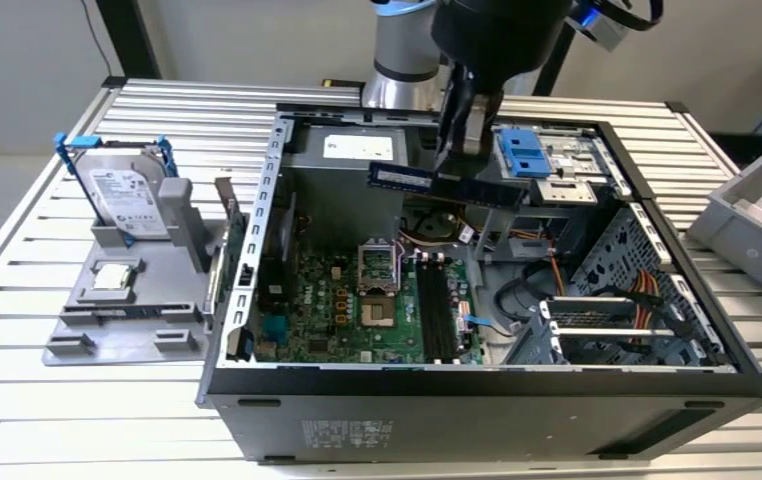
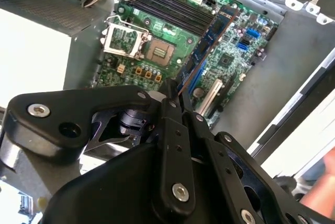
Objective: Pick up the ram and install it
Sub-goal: 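Insert the ram into the slot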
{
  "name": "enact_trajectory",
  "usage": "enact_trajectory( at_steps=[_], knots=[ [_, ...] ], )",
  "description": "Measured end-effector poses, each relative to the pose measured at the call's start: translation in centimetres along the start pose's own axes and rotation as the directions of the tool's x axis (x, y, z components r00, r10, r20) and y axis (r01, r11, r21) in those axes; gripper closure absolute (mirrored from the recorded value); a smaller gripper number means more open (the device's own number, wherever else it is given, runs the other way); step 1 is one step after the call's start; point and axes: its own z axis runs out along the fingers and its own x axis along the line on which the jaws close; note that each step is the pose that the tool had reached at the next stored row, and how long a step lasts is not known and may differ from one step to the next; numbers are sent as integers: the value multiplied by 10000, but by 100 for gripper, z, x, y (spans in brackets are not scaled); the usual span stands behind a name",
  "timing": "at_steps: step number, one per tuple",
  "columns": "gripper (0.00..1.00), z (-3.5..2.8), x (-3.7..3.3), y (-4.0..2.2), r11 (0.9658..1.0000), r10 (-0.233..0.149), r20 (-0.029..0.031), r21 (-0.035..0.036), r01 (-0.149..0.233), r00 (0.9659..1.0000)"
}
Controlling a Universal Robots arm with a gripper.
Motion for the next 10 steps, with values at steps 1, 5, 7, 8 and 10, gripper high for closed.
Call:
enact_trajectory(
  at_steps=[1,5,7,8,10],
  knots=[
    [100,0,4,-1,9999,105,5,2,-105,9999],
    [100,-1,18,-3,9987,507,24,11,-507,9987],
    [100,-1,24,-5,9974,714,34,16,-714,9974],
    [100,-1,27,-5,9967,815,40,18,-815,9967],
    [100,-1,33,-7,9947,1025,51,22,-1025,9947]
  ],
)
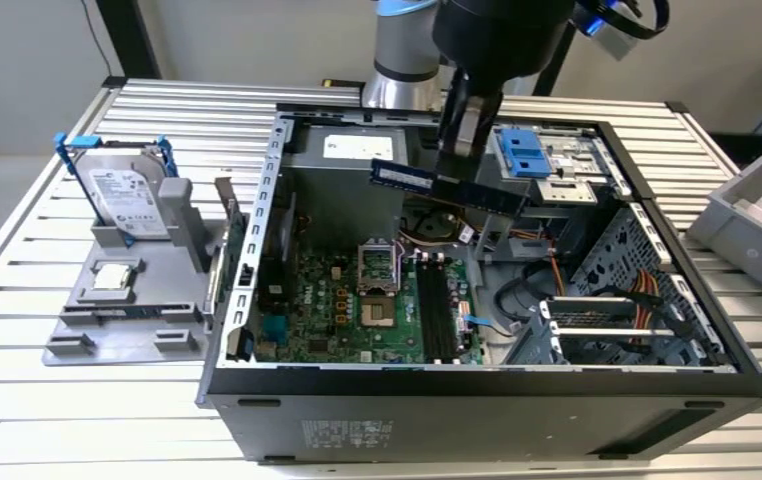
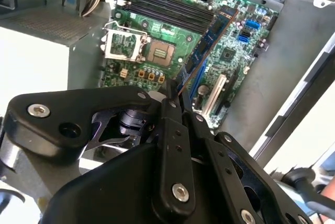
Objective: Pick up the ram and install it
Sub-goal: 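Insert the ram into the slot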
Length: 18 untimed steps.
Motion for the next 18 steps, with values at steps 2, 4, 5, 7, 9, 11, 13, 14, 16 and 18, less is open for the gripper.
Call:
enact_trajectory(
  at_steps=[2,4,5,7,9,11,13,14,16,18],
  knots=[
    [100,-1,5,-1,9998,221,9,5,-221,9998],
    [100,-1,8,-3,9990,441,19,10,-441,9990],
    [100,-1,10,-3,9984,558,26,12,-558,9984],
    [100,-1,13,-4,9969,788,38,18,-789,9969],
    [100,-1,17,-5,9947,1023,49,22,-1023,9947],
    [100,-1,20,-6,9921,1253,60,26,-1253,9921],
    [100,-1,24,-7,9890,1482,72,30,-1482,9889],
    [100,-1,25,-8,9873,1588,79,32,-1589,9873],
    [100,-2,28,-9,9833,1817,89,35,-1818,9833],
    [100,-2,32,-10,9788,2046,101,39,-2046,9788]
  ],
)
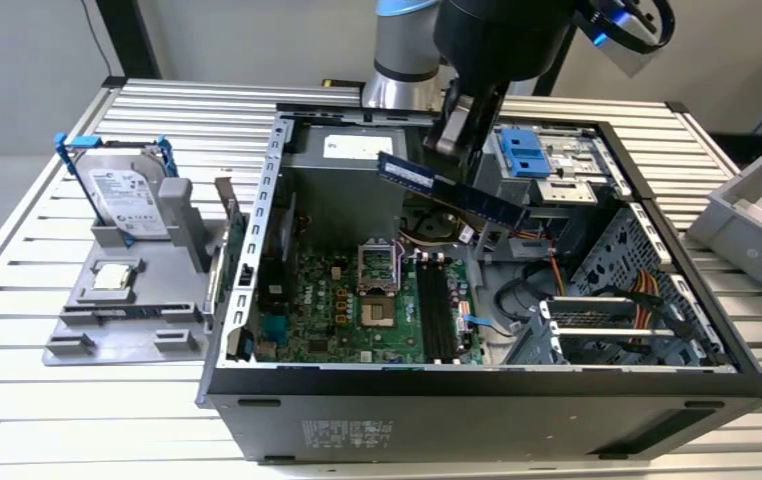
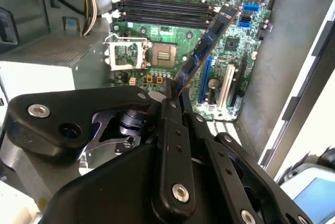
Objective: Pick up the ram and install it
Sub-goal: 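Insert the ram into the slot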
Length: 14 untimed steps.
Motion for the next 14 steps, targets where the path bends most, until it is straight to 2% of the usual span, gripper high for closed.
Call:
enact_trajectory(
  at_steps=[4,7,11,14],
  knots=[
    [100,0,6,-3,9989,468,23,11,-468,9989],
    [100,0,10,-6,9966,818,40,18,-818,9966],
    [100,-1,16,-9,9918,1280,63,26,-1281,9917],
    [100,0,21,-11,9866,1631,82,32,-1631,9866]
  ],
)
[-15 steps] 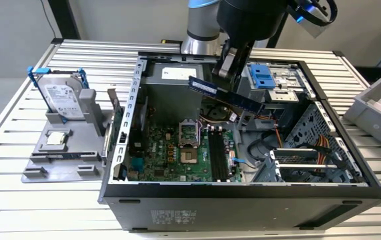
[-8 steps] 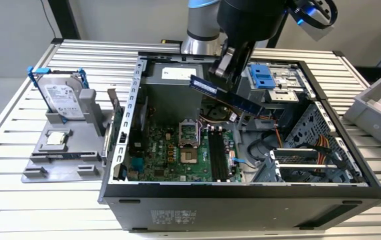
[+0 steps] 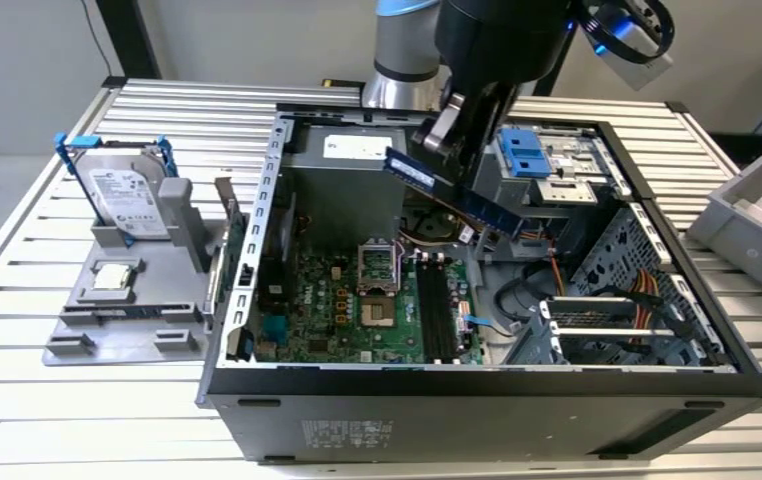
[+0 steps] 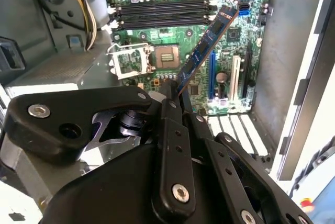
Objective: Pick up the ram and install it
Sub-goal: 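Insert the ram into the slot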
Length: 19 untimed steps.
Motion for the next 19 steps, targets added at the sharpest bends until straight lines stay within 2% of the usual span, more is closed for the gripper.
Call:
enact_trajectory(
  at_steps=[5,9,15,19],
  knots=[
    [100,-1,5,-4,9983,580,28,13,-580,9983],
    [100,-1,7,-6,9940,1094,53,23,-1094,9940],
    [100,-1,8,-7,9826,1858,92,36,-1858,9825],
    [100,0,8,-7,9712,2383,120,43,-2384,9711]
  ],
)
